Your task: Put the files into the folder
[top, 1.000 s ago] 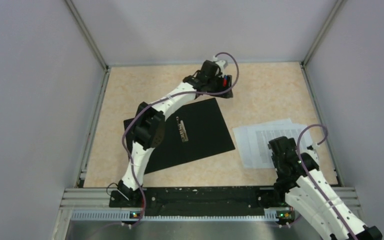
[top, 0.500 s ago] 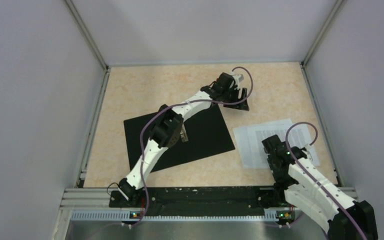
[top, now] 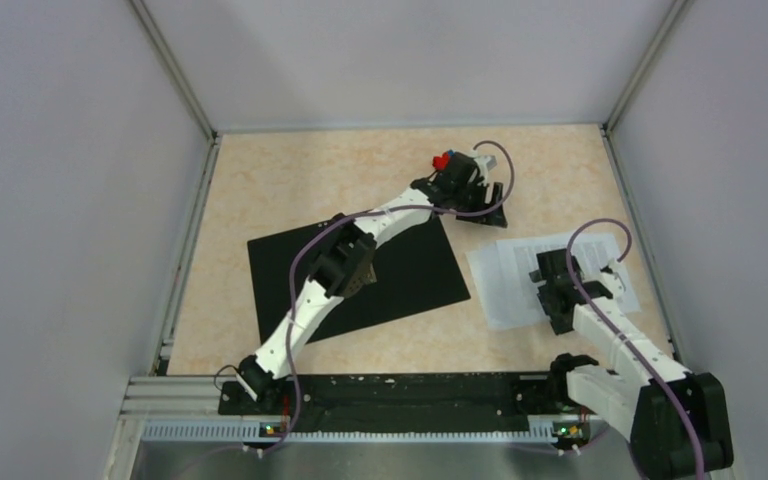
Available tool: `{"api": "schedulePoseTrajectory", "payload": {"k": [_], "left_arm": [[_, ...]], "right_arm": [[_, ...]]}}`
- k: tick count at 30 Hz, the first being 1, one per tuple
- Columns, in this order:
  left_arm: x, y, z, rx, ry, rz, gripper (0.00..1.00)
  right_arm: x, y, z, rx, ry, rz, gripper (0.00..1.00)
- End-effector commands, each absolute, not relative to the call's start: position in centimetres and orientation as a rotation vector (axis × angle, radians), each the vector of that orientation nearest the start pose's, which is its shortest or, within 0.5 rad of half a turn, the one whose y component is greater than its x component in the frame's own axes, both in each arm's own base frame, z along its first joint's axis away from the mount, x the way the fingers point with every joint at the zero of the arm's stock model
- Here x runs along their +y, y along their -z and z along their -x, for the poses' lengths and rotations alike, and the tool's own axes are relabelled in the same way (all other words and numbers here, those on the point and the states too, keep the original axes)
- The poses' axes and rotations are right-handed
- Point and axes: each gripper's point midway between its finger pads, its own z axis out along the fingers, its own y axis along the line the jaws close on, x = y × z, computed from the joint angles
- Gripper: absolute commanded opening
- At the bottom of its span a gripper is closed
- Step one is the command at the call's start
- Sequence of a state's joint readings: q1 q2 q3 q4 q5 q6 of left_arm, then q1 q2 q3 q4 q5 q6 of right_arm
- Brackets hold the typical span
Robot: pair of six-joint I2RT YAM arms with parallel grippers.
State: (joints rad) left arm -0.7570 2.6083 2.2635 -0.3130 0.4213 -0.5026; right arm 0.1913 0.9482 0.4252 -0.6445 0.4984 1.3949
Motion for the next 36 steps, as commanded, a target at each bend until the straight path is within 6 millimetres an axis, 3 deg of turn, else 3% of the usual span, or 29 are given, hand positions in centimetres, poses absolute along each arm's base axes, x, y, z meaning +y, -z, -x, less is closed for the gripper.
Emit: {"api": "schedulePoseTrajectory", "payload": {"k": [1, 7, 18, 22, 26, 30, 36], "left_arm": [[-52.7, -2.9, -39.1, 2.416, 1.018, -0.615, 0.78], [-51.2, -0.3, -37.9, 2.502, 0.781, -0.599, 0.74], [-48.8, 1.8, -36.3, 2.588, 0.665, -0.599, 0.65], [-48.3, 1.8, -36.2, 2.595, 0.642, -0.602, 0.55], [-48.3, 0.9, -35.9, 2.593, 0.663, -0.611, 0.48], [-48.5, -1.4, -36.0, 2.572, 0.699, -0.595, 0.42], [-49.4, -5.5, -36.9, 2.564, 0.898, -0.389, 0.21]], "right_arm": [[-0.4, -2.8, -22.5, 2.044, 0.046, -1.421, 0.99], [-0.7, -3.0, -23.1, 2.056, 0.065, -1.411, 0.99], [0.7, -2.3, -25.8, 2.022, -0.272, -1.502, 0.93], [2.0, -2.7, -26.6, 2.022, -0.379, -1.518, 0.92], [2.2, -3.6, -26.9, 2.01, -0.404, -1.52, 0.91], [1.5, -3.9, -25.9, 2.027, -0.331, -1.519, 0.91], [1.6, -4.9, -25.4, 2.092, -0.317, -1.405, 0.92]]}}
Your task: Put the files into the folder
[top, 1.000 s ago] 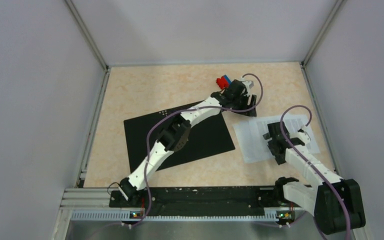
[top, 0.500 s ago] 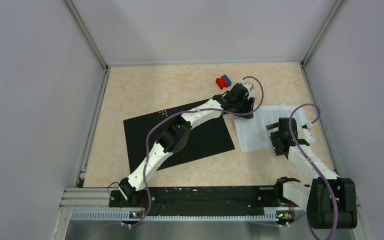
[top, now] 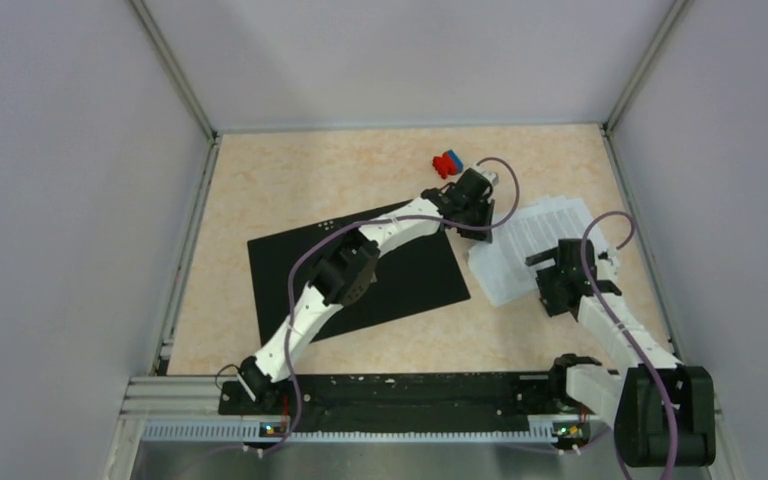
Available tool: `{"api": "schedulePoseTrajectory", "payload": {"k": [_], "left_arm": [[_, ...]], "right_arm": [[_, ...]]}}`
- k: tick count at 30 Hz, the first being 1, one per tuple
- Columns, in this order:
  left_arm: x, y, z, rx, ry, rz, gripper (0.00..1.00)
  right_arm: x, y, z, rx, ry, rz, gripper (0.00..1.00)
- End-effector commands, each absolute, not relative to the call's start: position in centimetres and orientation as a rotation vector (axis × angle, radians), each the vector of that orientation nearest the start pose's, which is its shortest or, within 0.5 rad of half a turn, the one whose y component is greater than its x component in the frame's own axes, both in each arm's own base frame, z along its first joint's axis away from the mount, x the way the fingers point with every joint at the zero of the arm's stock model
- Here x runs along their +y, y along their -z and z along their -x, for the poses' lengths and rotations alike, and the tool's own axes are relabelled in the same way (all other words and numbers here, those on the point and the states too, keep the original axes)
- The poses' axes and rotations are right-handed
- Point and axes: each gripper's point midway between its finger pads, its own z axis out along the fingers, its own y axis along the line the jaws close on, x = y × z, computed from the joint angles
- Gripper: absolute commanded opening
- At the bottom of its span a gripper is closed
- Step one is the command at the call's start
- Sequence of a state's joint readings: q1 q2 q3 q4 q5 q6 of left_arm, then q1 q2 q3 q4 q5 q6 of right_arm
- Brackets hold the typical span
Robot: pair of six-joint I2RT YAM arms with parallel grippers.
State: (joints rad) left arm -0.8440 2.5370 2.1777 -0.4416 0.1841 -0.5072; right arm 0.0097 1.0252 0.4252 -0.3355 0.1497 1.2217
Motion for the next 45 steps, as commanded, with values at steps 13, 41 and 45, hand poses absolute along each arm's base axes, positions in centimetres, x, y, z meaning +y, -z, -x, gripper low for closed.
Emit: {"api": "schedulePoseTrajectory", "payload": {"k": [13, 41, 45], "left_arm": [[-45.0, -14.6, -39.0, 2.486, 1.491, 0.199, 0.09], [-39.7, -14.4, -34.4, 2.558, 1.567, 0.194, 0.39], [-36.3, -13.1, -33.8, 2.625, 1.253, 0.069, 0.63]], "right_arm": [[2.7, -6.8, -26.8, 2.085, -0.463, -1.226, 0.99], [6.7, -8.6, -35.9, 1.817, -1.007, -1.203, 0.01], [7.6, -9.9, -36.9, 1.864, -1.037, -1.096, 0.0]]}}
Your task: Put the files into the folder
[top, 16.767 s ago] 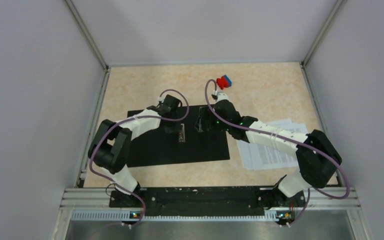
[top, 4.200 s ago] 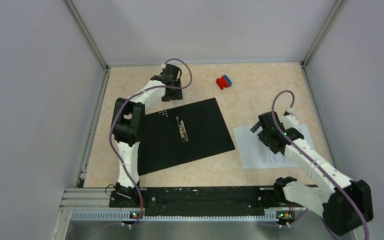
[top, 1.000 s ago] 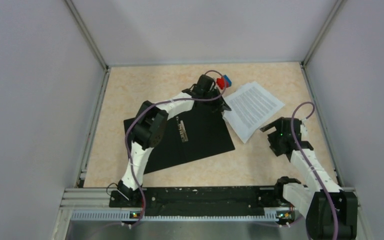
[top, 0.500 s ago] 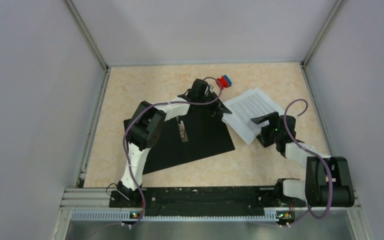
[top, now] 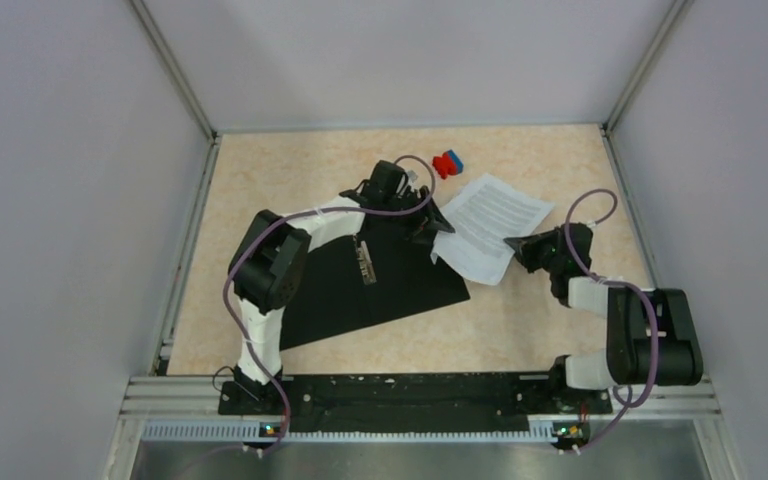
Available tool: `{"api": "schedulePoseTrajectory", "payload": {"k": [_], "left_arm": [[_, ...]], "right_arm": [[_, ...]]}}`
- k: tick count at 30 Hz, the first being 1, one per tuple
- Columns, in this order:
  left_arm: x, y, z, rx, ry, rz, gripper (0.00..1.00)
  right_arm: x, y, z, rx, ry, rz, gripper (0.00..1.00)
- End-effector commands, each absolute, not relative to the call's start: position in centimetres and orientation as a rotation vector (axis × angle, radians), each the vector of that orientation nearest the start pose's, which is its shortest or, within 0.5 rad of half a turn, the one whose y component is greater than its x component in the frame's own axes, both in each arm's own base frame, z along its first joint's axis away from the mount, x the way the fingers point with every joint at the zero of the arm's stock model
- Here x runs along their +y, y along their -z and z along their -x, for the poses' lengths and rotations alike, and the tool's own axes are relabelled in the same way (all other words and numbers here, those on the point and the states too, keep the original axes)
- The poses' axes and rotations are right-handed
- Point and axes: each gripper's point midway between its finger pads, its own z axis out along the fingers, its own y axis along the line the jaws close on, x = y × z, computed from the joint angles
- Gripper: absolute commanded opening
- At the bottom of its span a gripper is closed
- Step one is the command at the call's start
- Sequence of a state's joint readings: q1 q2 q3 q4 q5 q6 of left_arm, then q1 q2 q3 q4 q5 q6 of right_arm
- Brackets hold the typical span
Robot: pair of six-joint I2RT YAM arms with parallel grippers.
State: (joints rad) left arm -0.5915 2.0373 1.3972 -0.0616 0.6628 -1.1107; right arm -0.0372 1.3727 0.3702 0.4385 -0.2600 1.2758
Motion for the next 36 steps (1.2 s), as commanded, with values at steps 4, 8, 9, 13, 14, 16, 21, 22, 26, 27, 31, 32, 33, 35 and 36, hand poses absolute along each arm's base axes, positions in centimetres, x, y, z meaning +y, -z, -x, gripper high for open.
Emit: {"api": "schedulePoseTrajectory", "payload": {"k": [4, 8, 9, 13, 14, 16, 21, 22, 26, 27, 31, 32, 33, 35, 36], "left_arm": [[-30.3, -13.6, -35.1, 2.598, 0.815, -0.025, 0.67], [-24.4, -15.3, -36.3, 2.554, 0.462, -0.031, 0.66], [-23.3, -15.9, -36.5, 2.542, 0.416, -0.028, 0.65], [-21.3, -17.5, -37.0, 2.49, 0.343, -0.014, 0.57], [-21.3, -17.7, -37.0, 2.488, 0.352, -0.019, 0.53], [-22.4, -17.5, -36.8, 2.502, 0.423, -0.051, 0.44], [-26.2, -15.3, -35.9, 2.57, 0.571, -0.113, 0.26], [-26.9, -14.7, -35.7, 2.581, 0.574, -0.132, 0.25], [-28.7, -13.3, -35.5, 2.605, 0.585, -0.162, 0.24], [-29.1, -12.8, -35.5, 2.611, 0.589, -0.17, 0.23], [-31.6, -10.7, -34.9, 2.64, 0.649, -0.208, 0.2], [-32.3, -10.2, -34.7, 2.638, 0.677, -0.211, 0.2], [-32.9, -9.9, -34.5, 2.642, 0.713, -0.209, 0.2], [-34.3, -8.8, -33.9, 2.644, 0.778, -0.222, 0.2], [-34.6, -8.1, -33.6, 2.657, 0.776, -0.225, 0.2]], "right_arm": [[11.0, -13.6, -37.3, 1.908, -1.145, -0.917, 0.0], [15.4, -18.8, -37.2, 1.911, -1.324, -0.736, 0.0], [16.0, -19.7, -37.1, 1.904, -1.367, -0.715, 0.0], [17.6, -20.0, -36.4, 1.923, -1.534, -0.68, 0.0], [18.0, -19.3, -36.1, 1.934, -1.574, -0.683, 0.0], [18.1, -16.9, -35.7, 1.974, -1.621, -0.718, 0.0], [15.6, -9.6, -34.6, 2.092, -1.571, -0.849, 0.0], [14.1, -8.0, -34.7, 2.135, -1.467, -0.862, 0.0], [10.3, -4.9, -35.1, 2.345, -1.003, -0.724, 0.0], [10.1, -4.7, -35.0, 2.383, -0.961, -0.699, 0.0], [11.2, -3.5, -35.0, 2.5, -0.844, -0.568, 0.0], [11.5, -3.0, -34.9, 2.522, -0.796, -0.537, 0.0], [11.8, -2.5, -34.7, 2.537, -0.765, -0.516, 0.0], [12.6, -2.0, -34.4, 2.548, -0.745, -0.482, 0.0], [12.6, -1.7, -34.3, 2.551, -0.725, -0.474, 0.0]]}}
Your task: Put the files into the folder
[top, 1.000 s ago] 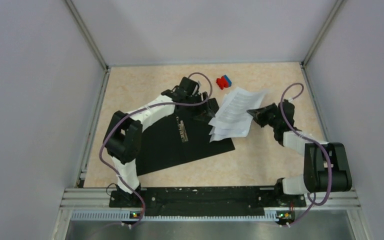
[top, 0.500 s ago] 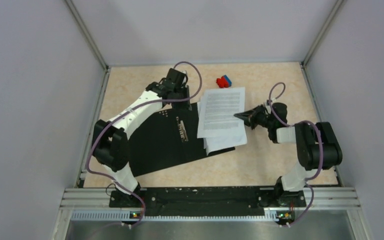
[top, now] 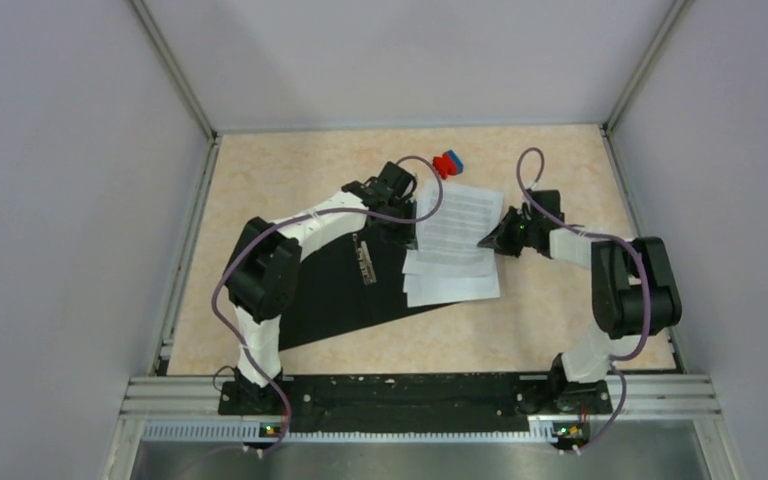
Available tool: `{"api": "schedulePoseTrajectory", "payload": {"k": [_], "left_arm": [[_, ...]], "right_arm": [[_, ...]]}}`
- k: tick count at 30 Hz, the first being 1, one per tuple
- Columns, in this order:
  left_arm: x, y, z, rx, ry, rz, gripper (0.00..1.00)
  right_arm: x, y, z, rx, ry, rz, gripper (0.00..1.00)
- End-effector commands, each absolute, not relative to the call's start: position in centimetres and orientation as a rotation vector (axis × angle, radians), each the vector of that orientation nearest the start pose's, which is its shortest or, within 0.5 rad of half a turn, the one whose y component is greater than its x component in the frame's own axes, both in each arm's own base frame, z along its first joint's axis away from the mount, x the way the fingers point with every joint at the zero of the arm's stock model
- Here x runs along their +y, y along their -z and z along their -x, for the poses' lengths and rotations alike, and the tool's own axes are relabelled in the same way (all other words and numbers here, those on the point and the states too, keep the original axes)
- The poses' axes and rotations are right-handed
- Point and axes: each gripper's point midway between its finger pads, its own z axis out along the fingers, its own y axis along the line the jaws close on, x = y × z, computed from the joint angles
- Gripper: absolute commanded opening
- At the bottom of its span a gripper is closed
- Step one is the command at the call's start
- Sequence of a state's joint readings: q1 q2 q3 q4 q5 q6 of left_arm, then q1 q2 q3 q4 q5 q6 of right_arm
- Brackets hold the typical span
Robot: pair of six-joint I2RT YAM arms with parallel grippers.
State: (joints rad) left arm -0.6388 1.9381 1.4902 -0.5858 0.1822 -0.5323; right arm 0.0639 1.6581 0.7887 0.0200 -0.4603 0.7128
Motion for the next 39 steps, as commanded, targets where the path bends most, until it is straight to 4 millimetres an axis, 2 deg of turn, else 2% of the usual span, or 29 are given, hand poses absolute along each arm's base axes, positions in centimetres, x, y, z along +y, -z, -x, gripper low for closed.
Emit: {"api": "schedulePoseTrajectory", "payload": {"k": [1, 3, 5, 7, 9, 11, 14, 17, 19, 24, 26, 29, 31, 33, 39], "left_arm": [[-35.0, -7.2, -33.2, 2.673, 0.777, -0.233, 0.2], [-35.5, -5.2, -32.3, 2.712, 0.755, -0.245, 0.19], [-35.1, -3.3, -31.6, 2.758, 0.697, -0.222, 0.16], [-34.3, -2.7, -31.3, 2.762, 0.662, -0.191, 0.14], [-33.3, -3.6, -31.3, 2.731, 0.618, -0.183, 0.15], [-32.1, -5.5, -31.6, 2.687, 0.565, -0.184, 0.21], [-29.7, -8.5, -33.0, 2.616, 0.458, -0.124, 0.33], [-27.5, -9.7, -34.4, 2.614, 0.417, -0.055, 0.36], [-26.4, -9.6, -35.4, 2.626, 0.374, -0.043, 0.36], [-25.6, -9.0, -36.2, 2.655, 0.328, -0.023, 0.35], [-24.4, -9.0, -36.7, 2.652, 0.306, 0.017, 0.35], [-21.2, -8.8, -37.1, 2.648, 0.243, 0.103, 0.33], [-18.7, -8.6, -36.9, 2.649, 0.229, 0.17, 0.32], [-16.9, -7.6, -35.8, 2.667, 0.197, 0.209, 0.31], [-13.2, -5.2, -33.9, 2.663, 0.107, 0.375, 0.23]], "right_arm": [[12.6, -1.5, -34.2, 2.553, -0.697, -0.453, 0.0], [12.6, -1.4, -34.2, 2.551, -0.631, -0.396, 0.0], [12.7, -1.7, -34.2, 2.536, -0.592, -0.331, 0.0], [12.9, -2.2, -34.3, 2.506, -0.549, -0.26, 0.0], [13.6, -2.7, -34.2, 2.478, -0.518, -0.159, 0.0], [14.6, -3.1, -34.0, 2.46, -0.476, -0.061, 0.0], [16.1, -4.1, -33.6, 2.425, -0.482, 0.021, 0.0], [17.2, -5.4, -33.6, 2.368, -0.547, 0.052, 0.0], [17.4, -5.7, -33.8, 2.356, -0.549, 0.066, 0.0], [18.9, -6.0, -34.5, 2.318, -0.634, 0.142, 0.03], [19.5, -6.1, -34.8, 2.307, -0.662, 0.171, 0.02], [20.0, -6.3, -34.8, 2.297, -0.686, 0.206, 0.0], [20.7, -7.1, -34.6, 2.257, -0.719, 0.235, 0.0], [21.4, -7.4, -34.6, 2.245, -0.738, 0.262, 0.0], [23.1, -7.5, -34.7, 2.252, -0.732, 0.303, 0.0]]}}
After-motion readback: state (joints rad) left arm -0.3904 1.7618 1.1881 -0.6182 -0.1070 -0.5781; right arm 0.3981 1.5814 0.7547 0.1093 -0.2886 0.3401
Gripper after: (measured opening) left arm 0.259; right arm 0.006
